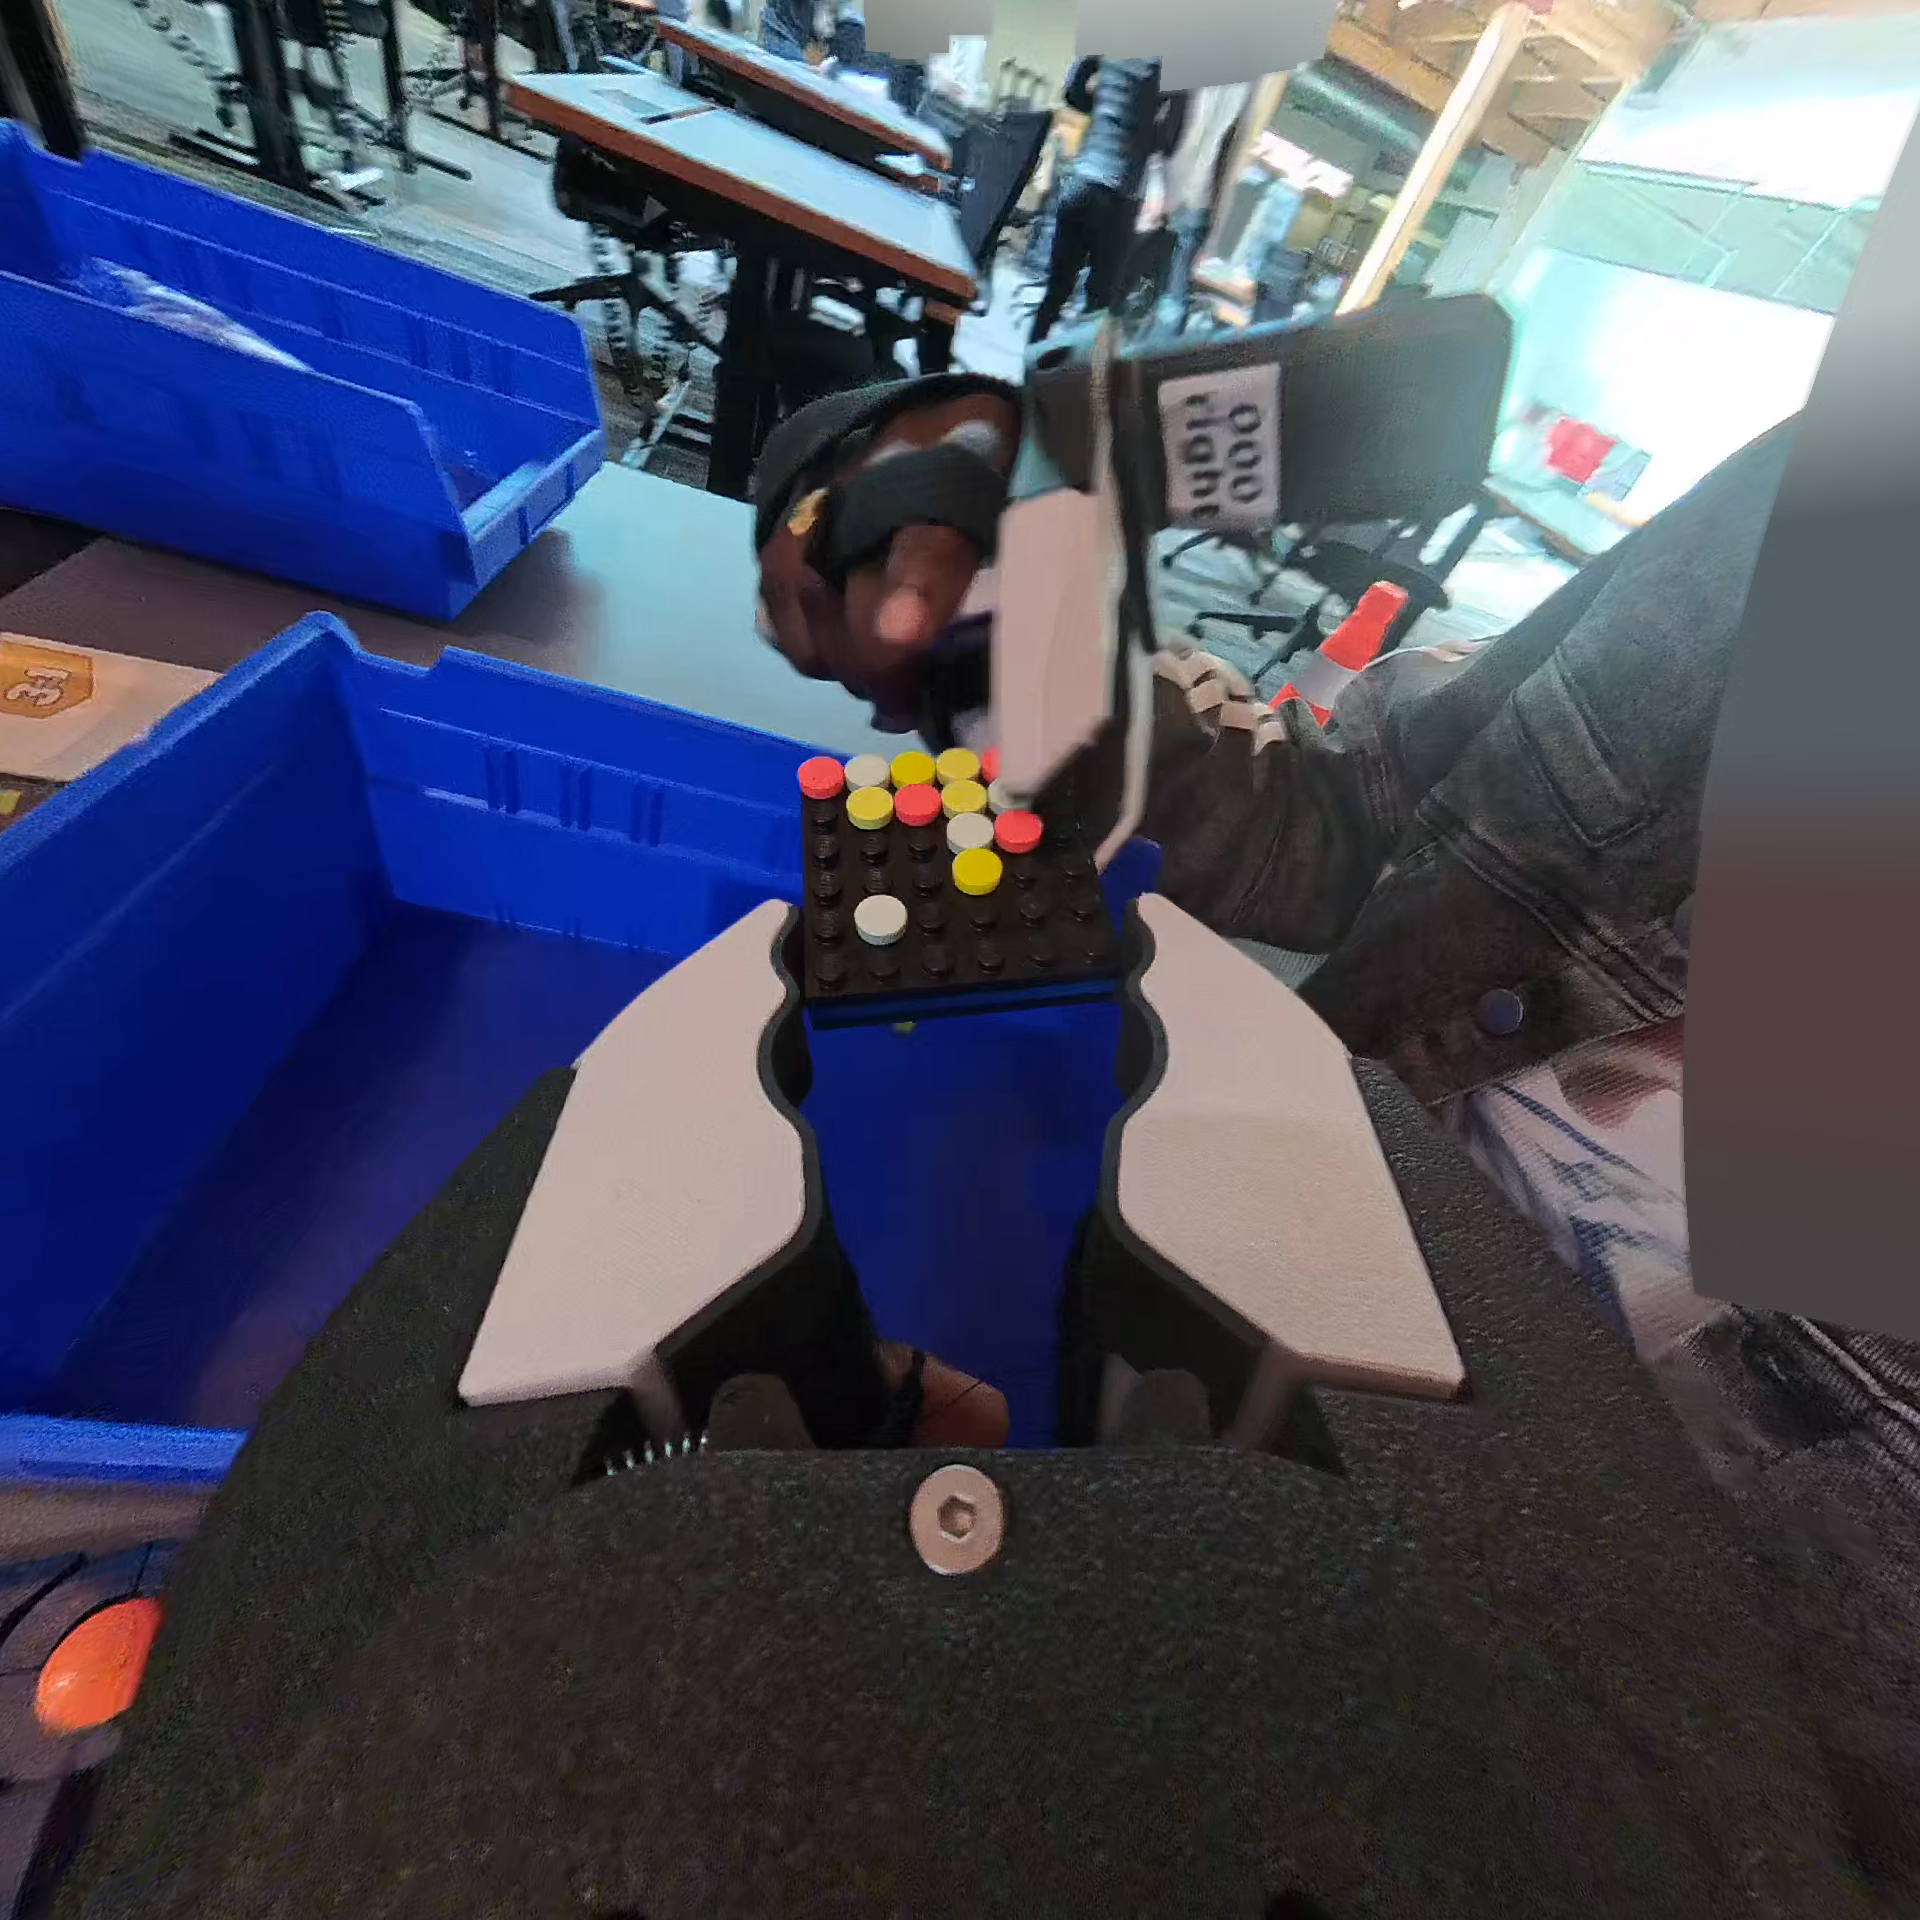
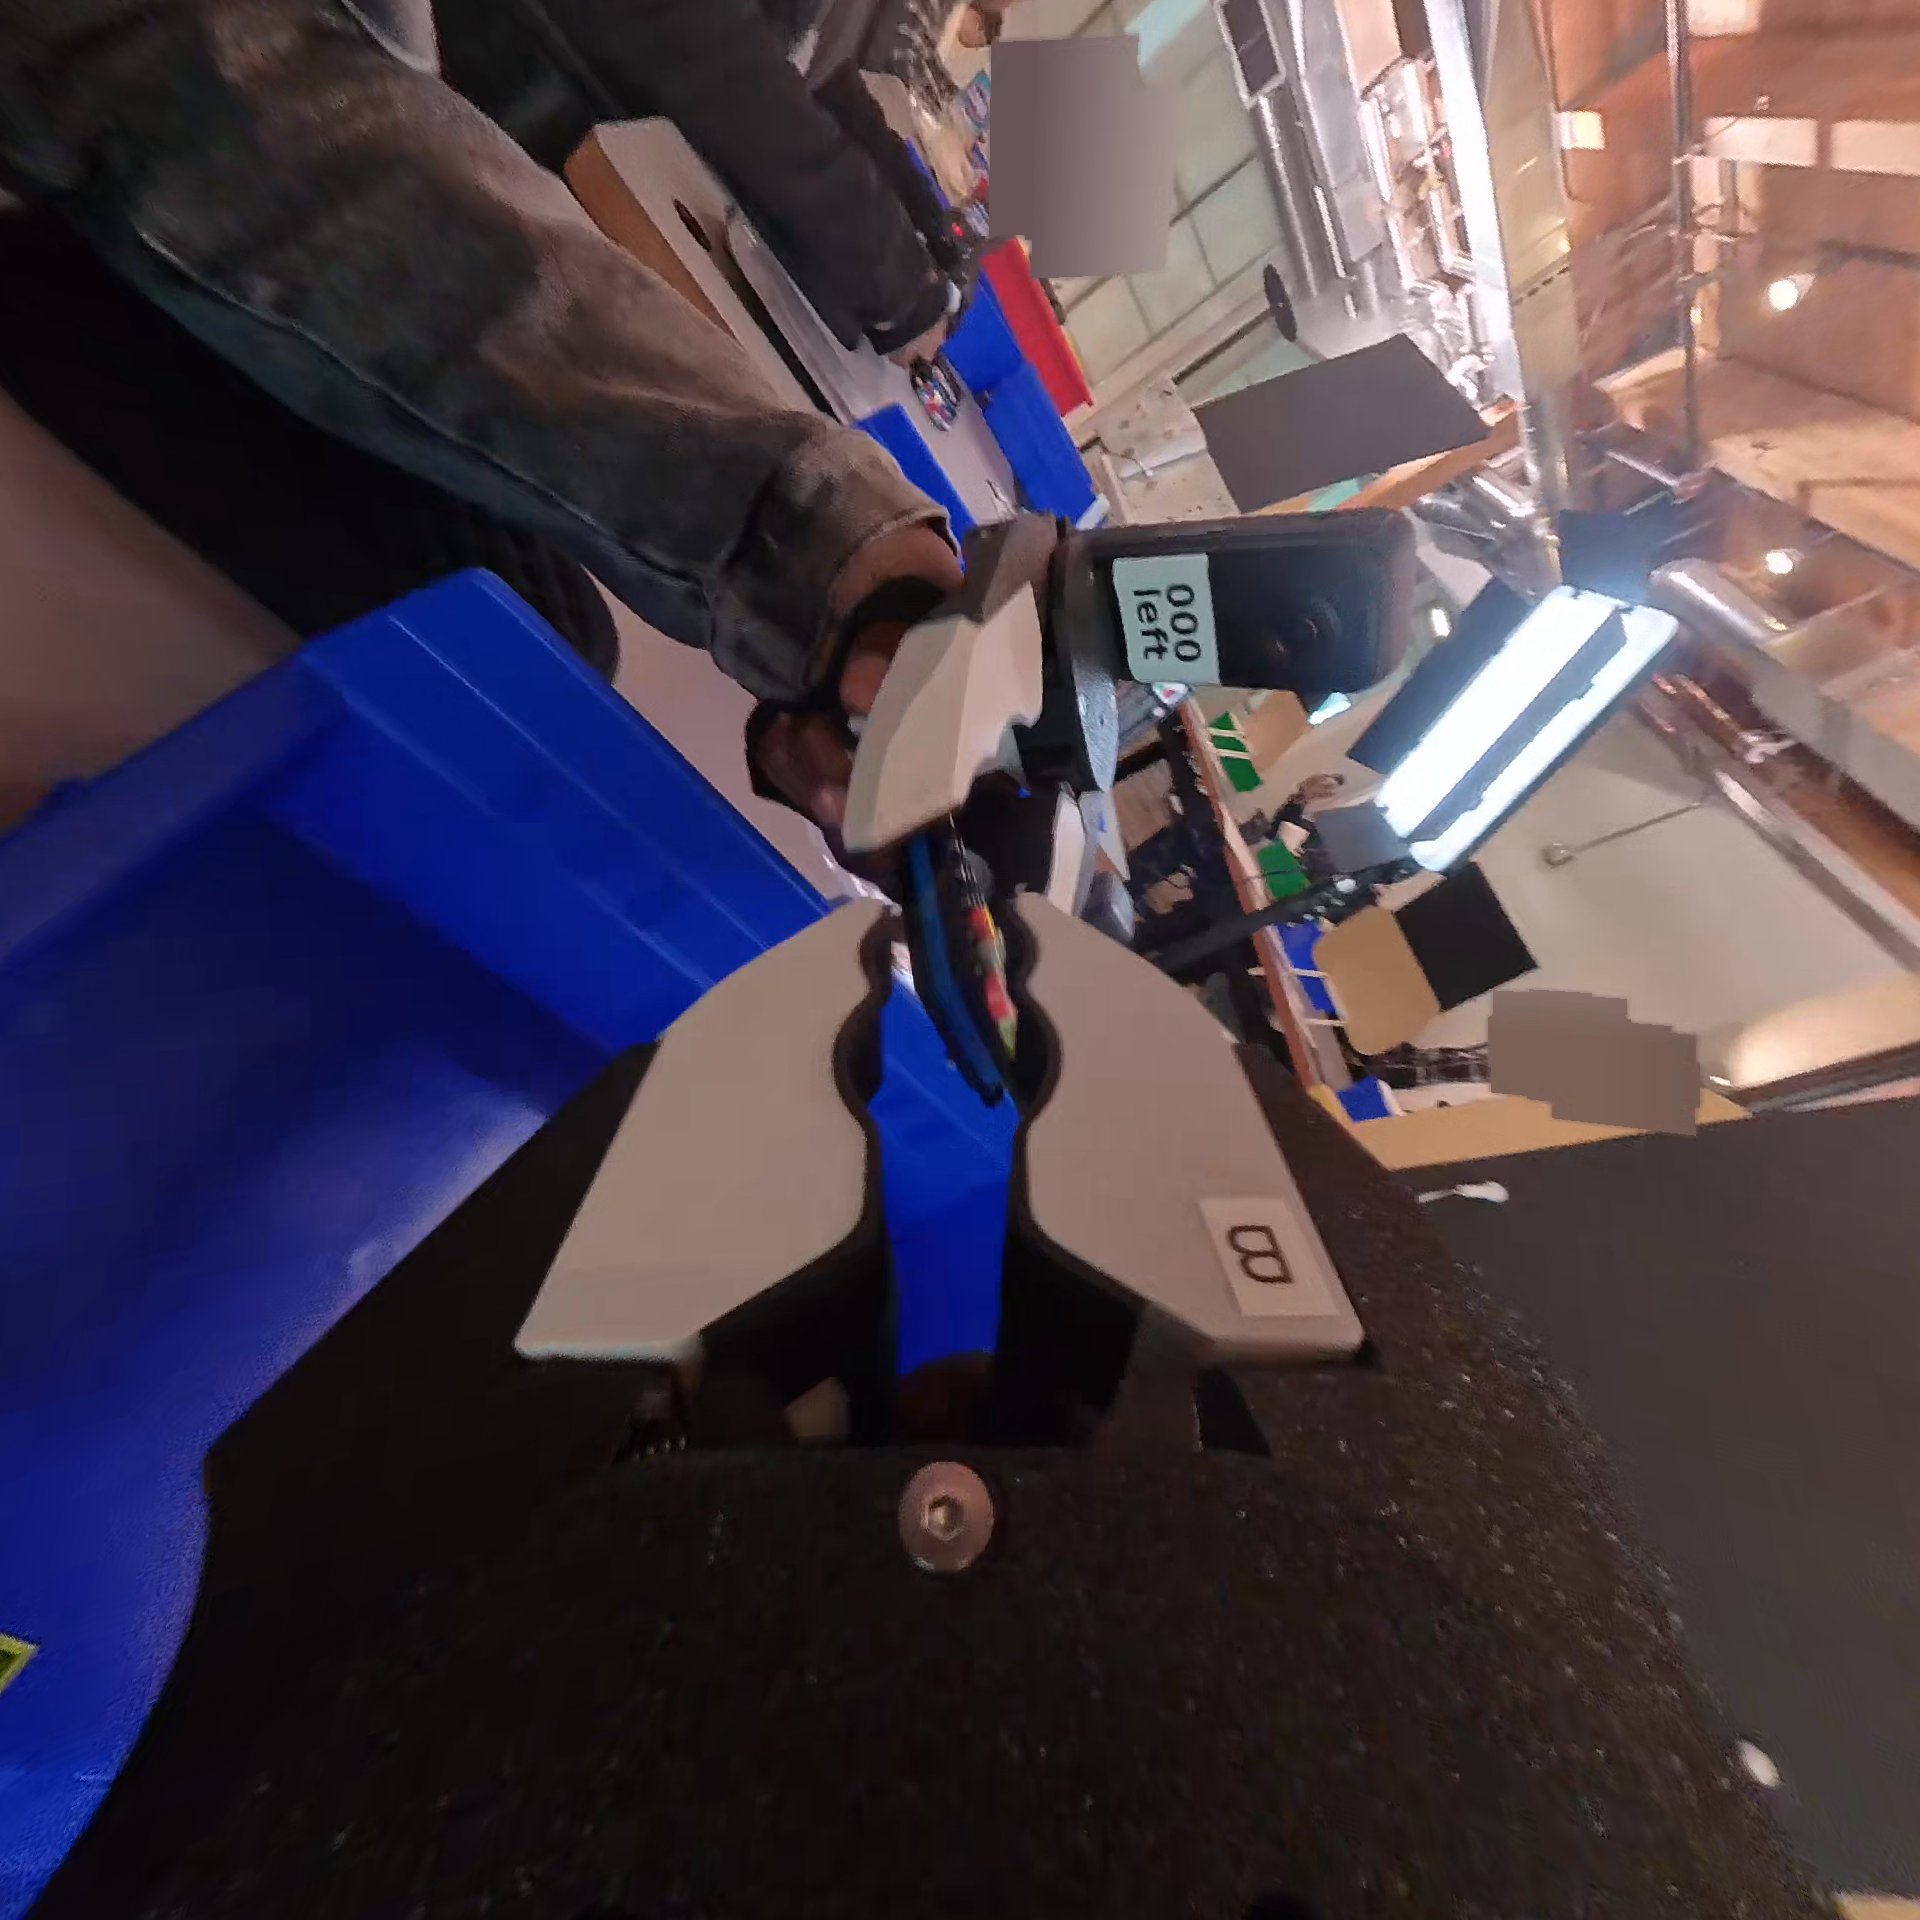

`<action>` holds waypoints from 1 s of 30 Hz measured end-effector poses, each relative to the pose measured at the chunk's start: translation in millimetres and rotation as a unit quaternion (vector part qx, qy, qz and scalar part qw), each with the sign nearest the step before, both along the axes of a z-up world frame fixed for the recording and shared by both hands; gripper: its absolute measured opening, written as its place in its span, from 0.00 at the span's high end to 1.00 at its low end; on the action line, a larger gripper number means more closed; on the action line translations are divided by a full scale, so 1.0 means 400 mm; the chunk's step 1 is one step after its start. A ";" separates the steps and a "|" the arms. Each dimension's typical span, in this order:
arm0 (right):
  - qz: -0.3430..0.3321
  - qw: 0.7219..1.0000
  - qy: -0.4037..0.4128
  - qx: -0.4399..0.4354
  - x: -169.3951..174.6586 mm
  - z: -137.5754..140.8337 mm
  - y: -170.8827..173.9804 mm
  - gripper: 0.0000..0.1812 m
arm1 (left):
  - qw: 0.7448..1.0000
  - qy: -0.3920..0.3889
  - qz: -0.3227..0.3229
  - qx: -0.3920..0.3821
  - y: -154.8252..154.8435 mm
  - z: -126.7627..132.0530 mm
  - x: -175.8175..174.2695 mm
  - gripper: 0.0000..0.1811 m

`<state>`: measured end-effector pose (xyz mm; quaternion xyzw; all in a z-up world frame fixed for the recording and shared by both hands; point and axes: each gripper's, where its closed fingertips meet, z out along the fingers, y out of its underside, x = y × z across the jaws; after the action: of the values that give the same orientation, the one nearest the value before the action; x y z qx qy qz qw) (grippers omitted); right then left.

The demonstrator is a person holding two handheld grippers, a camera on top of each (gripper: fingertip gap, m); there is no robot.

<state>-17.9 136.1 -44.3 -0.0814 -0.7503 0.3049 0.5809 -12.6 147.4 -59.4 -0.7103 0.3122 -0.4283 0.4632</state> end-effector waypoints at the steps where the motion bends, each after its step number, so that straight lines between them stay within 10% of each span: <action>1: -0.012 1.000 0.003 0.013 -0.002 -0.004 0.010 0.82 | 1.000 -0.015 -0.017 -0.002 -0.013 0.011 0.006 0.69; 7: -0.091 0.994 0.064 0.023 -0.021 0.037 0.057 0.92 | 0.995 -0.089 0.037 0.031 0.021 0.073 -0.016 0.67; 12: -0.169 0.962 0.204 -0.062 -0.012 0.145 0.089 0.92 | 0.901 -0.317 0.219 0.202 0.057 0.234 -0.096 0.46; 16: -0.180 0.952 0.225 -0.100 -0.018 0.162 0.077 0.92 | 0.932 -0.271 0.167 0.175 0.040 0.200 0.002 0.43; 25: -0.159 0.966 0.201 -0.041 -0.047 0.128 0.025 0.92 | 0.928 -0.312 0.141 0.150 0.024 0.197 -0.010 0.69; 30: -0.018 0.964 -0.005 -0.265 -0.022 0.103 0.026 0.87 | 0.942 -0.141 0.113 0.284 -0.031 0.195 -0.036 0.69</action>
<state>-26.6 146.7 -3.1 -0.2479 -0.6439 0.4819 0.5402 -27.1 134.9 18.7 -0.5121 0.2707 -0.3621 0.7303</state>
